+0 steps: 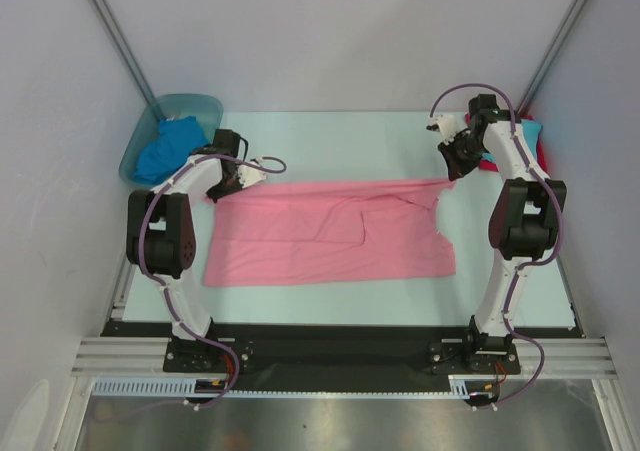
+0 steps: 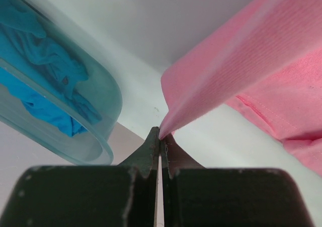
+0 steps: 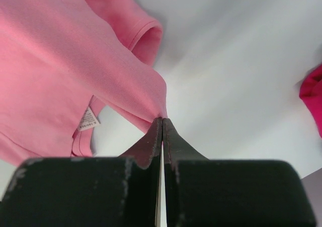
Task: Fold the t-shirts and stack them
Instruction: Fold the tshirt
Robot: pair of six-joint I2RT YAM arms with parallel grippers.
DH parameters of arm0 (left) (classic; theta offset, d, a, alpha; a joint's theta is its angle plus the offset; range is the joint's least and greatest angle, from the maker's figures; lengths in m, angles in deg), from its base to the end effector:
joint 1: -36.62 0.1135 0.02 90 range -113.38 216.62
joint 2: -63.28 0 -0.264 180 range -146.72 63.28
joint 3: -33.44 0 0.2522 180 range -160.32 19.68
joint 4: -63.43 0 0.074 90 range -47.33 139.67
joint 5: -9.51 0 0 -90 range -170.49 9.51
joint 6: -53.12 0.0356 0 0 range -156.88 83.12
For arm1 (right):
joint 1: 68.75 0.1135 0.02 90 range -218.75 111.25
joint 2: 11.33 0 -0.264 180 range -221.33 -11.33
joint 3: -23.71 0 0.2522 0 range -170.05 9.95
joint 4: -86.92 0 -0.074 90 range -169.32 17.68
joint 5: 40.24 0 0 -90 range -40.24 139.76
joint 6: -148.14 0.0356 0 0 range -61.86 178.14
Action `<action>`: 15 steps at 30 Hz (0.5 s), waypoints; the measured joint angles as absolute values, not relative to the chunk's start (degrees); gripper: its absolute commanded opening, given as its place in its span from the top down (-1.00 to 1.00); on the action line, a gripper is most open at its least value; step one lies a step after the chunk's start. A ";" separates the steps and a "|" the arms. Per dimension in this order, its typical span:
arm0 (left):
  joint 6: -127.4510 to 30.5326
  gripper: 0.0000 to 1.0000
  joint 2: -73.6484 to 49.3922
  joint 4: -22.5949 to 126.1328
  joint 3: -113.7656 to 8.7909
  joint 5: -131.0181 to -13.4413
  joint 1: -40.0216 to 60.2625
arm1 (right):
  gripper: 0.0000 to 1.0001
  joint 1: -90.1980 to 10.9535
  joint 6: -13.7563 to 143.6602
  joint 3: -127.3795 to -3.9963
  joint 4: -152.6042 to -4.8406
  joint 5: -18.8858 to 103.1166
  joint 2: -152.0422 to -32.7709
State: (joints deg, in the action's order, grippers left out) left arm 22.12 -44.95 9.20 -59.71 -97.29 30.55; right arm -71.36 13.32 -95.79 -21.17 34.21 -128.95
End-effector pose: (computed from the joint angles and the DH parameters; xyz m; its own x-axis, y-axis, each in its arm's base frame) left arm 0.3832 -0.0304 0.1975 -0.4794 0.8762 0.0498 0.7972 0.4111 0.4421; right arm 0.4314 -0.0101 0.2539 -0.6324 -0.6510 -0.4199 -0.6956 0.7158 -0.0620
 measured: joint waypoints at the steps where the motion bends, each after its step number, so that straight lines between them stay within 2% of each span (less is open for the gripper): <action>1: 22.19 0.99 -44.92 9.20 -59.71 -97.29 30.55 | 1.00 -71.40 13.04 -95.79 -20.69 34.12 -128.95; 15: 22.69 0.99 -42.80 6.97 -59.71 -95.61 30.77 | 1.00 -72.34 9.36 -96.57 -13.36 32.74 -128.32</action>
